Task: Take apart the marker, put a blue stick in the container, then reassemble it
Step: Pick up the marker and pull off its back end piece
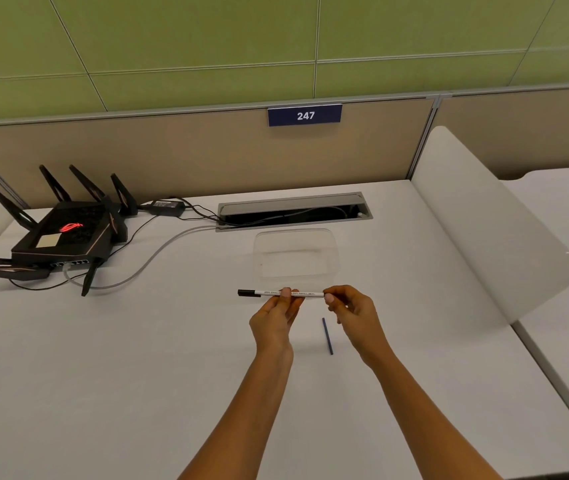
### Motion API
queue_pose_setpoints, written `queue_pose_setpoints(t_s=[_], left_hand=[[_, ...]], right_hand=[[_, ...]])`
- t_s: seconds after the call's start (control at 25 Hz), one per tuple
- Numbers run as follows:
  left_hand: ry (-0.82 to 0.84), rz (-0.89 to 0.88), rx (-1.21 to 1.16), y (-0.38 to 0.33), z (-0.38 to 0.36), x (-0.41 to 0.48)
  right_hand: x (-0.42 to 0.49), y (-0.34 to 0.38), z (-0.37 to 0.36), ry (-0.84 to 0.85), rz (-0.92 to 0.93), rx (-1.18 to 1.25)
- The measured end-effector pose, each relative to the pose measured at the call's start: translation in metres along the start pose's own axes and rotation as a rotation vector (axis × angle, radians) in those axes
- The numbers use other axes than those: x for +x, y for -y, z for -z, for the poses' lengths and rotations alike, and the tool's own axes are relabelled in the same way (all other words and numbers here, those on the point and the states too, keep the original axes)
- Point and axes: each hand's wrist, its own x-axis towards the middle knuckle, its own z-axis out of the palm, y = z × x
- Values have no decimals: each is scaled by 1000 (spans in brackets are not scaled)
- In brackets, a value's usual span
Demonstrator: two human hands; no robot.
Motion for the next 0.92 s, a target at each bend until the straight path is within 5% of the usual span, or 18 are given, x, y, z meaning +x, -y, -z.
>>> queue_pose_setpoints(t_s=[0.92], left_hand=[[4,-11,14,0,-3,6]], right_hand=[[11,7,0,0,-142,68]])
